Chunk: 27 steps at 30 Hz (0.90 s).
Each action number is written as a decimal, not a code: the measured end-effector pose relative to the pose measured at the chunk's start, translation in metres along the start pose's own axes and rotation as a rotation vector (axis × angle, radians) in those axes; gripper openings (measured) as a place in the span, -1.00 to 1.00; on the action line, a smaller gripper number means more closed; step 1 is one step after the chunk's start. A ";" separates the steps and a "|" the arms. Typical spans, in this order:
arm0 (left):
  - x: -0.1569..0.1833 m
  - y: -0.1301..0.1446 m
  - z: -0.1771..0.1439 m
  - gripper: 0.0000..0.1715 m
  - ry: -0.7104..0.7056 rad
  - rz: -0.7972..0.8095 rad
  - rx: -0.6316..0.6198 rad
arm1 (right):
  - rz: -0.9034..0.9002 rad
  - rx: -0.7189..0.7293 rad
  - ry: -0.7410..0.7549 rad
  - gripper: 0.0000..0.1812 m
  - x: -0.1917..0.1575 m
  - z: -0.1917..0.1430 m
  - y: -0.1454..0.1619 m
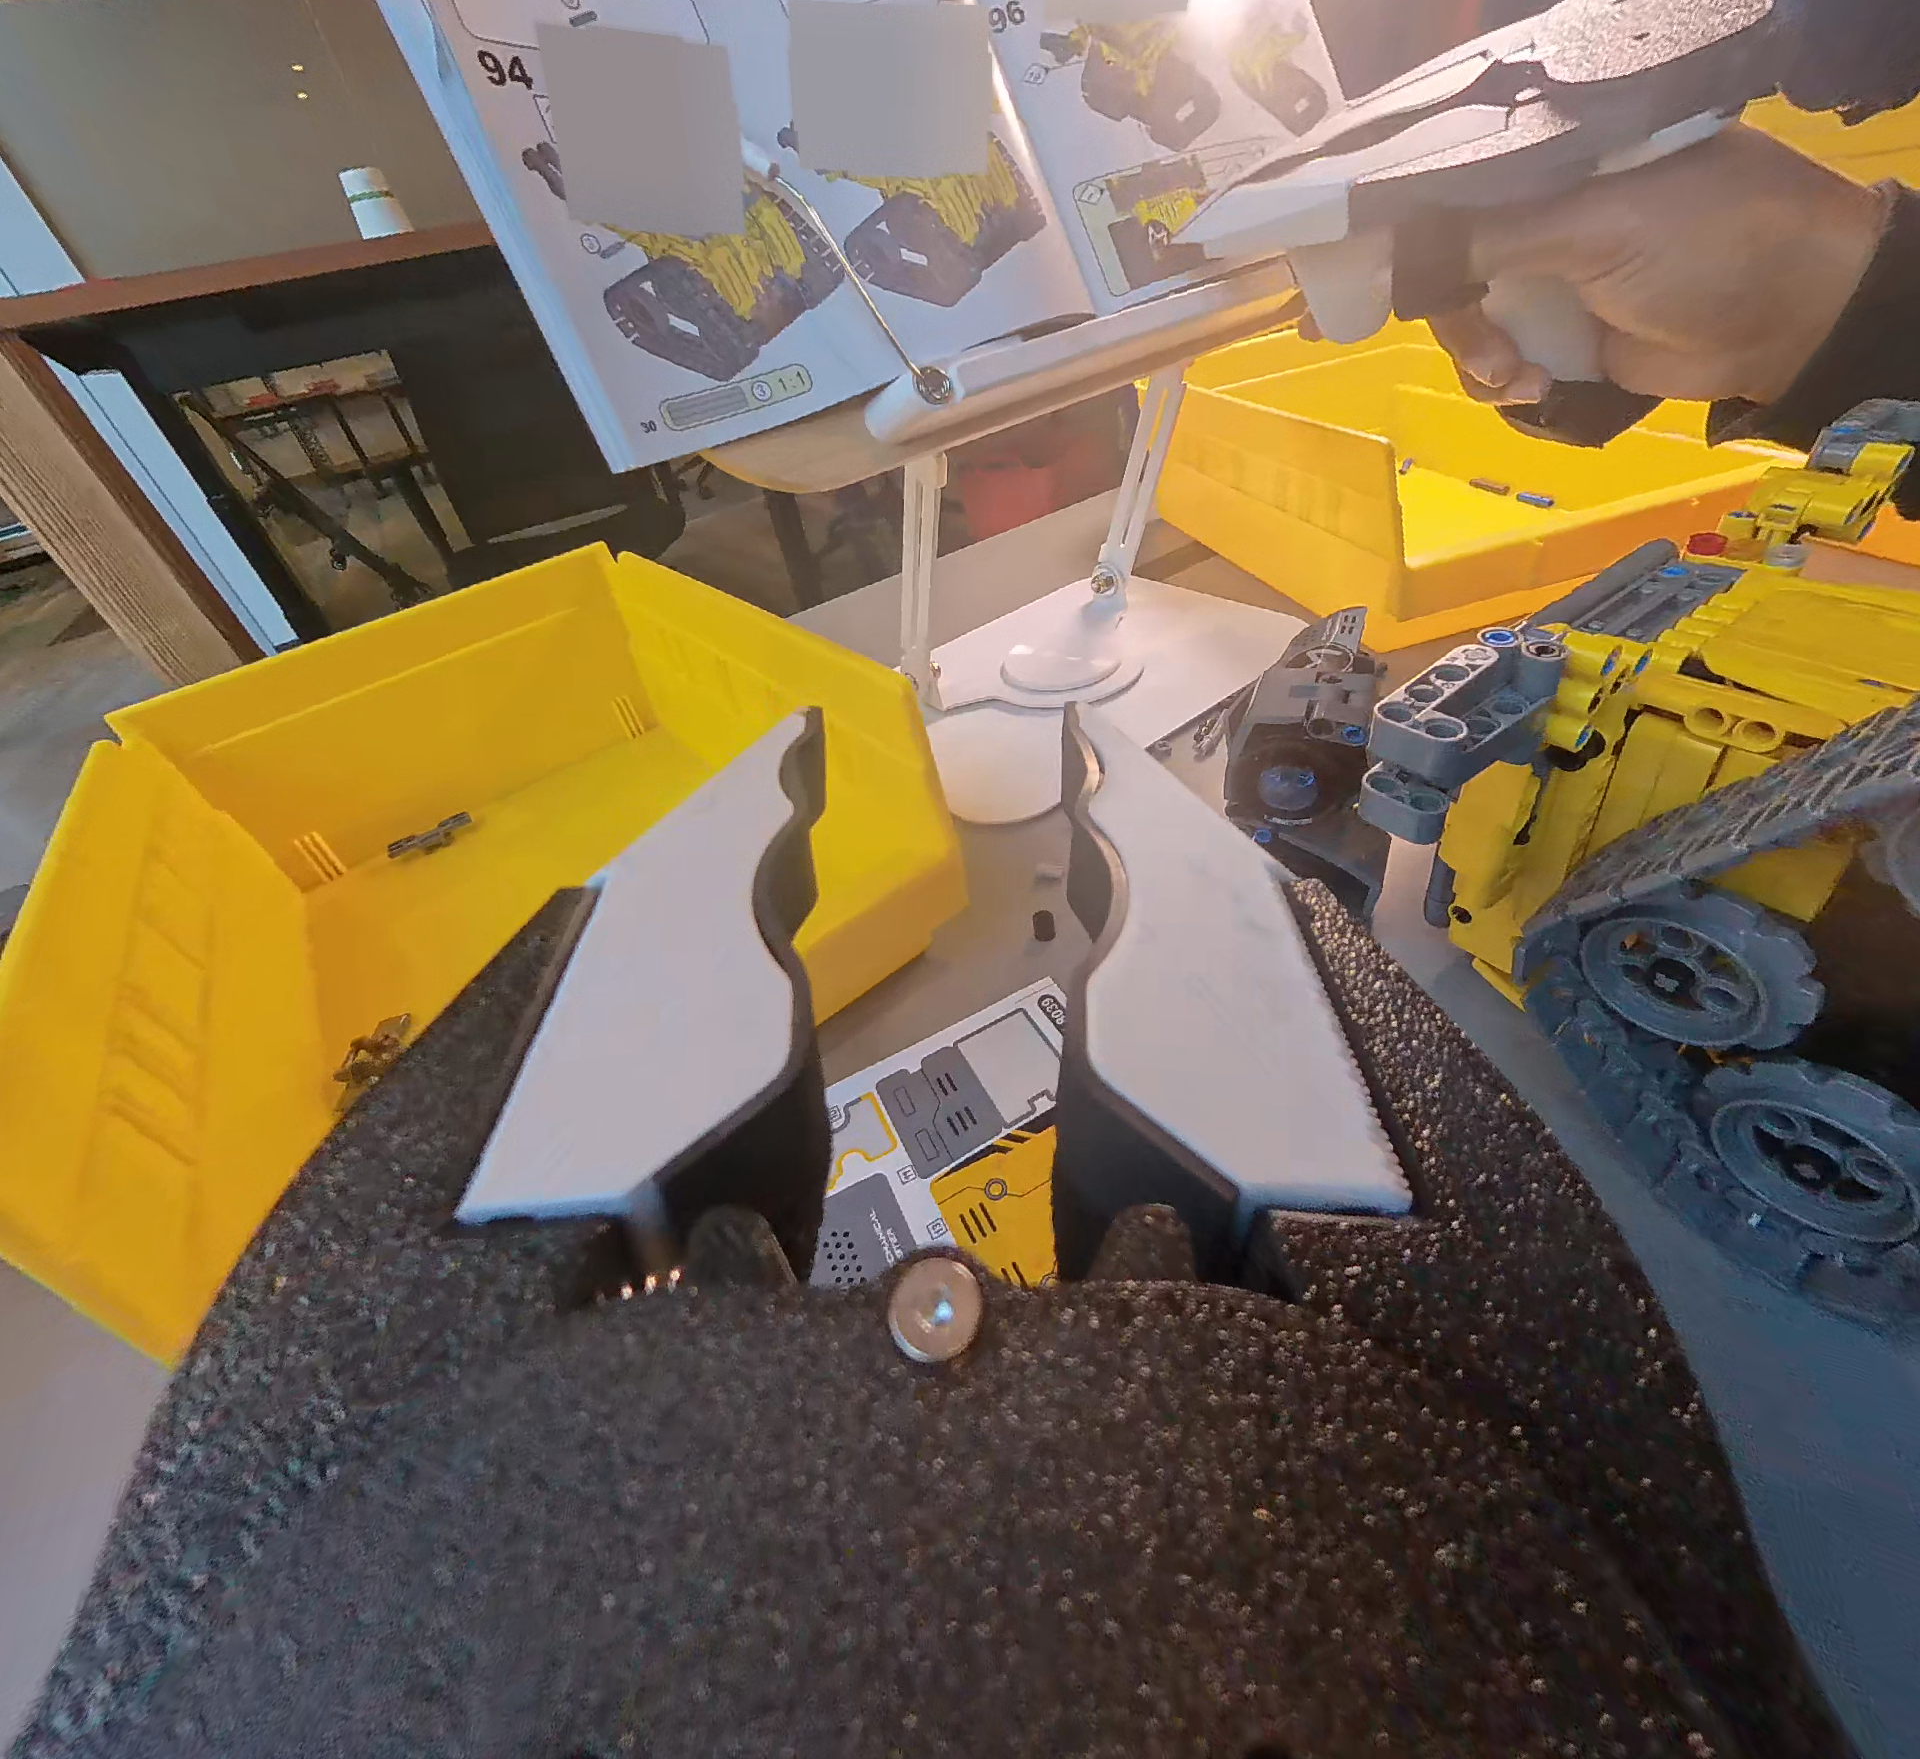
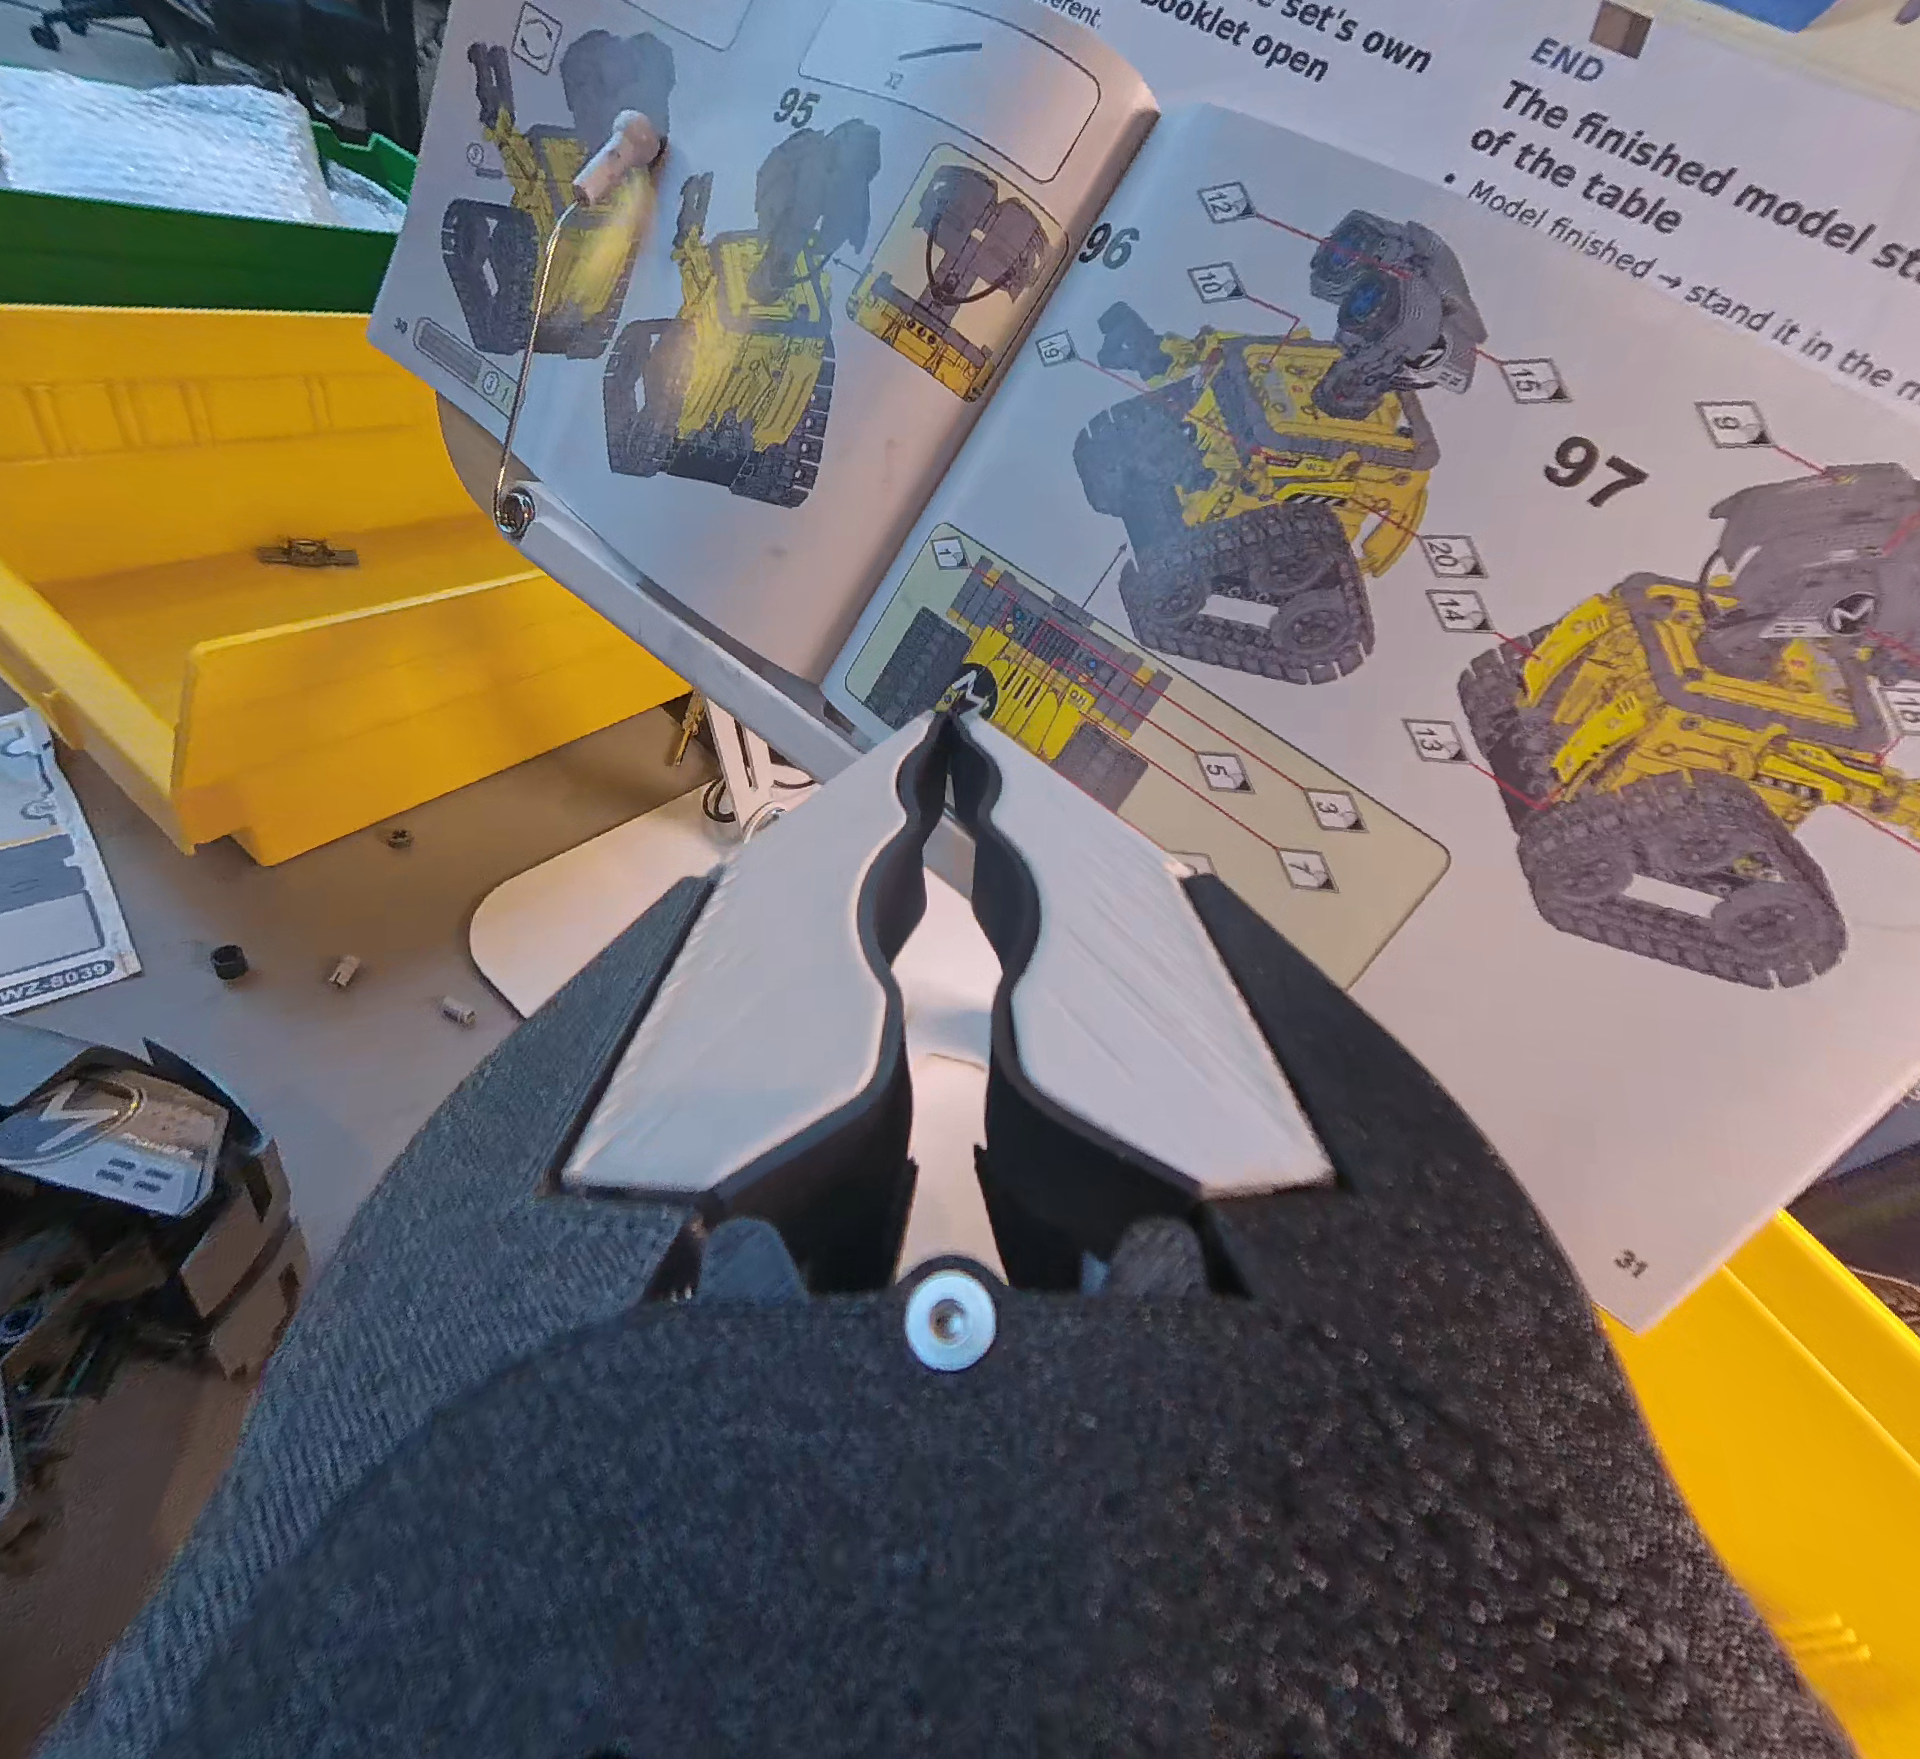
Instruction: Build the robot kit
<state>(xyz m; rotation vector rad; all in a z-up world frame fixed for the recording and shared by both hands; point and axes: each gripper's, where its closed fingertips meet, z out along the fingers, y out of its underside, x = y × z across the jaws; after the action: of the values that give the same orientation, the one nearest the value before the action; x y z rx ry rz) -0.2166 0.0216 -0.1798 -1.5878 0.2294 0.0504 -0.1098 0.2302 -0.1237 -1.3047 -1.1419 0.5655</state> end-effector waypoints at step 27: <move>-0.052 0.017 -0.024 -0.44 -0.101 -0.050 -0.256 | 0.032 0.151 -0.199 -0.76 -0.018 -0.038 -0.057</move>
<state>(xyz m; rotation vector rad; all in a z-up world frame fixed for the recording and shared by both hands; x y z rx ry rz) -0.2727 0.0035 -0.1870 -1.8393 0.1068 0.1245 -0.0980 0.1836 -0.0712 -1.1578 -1.2167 0.8041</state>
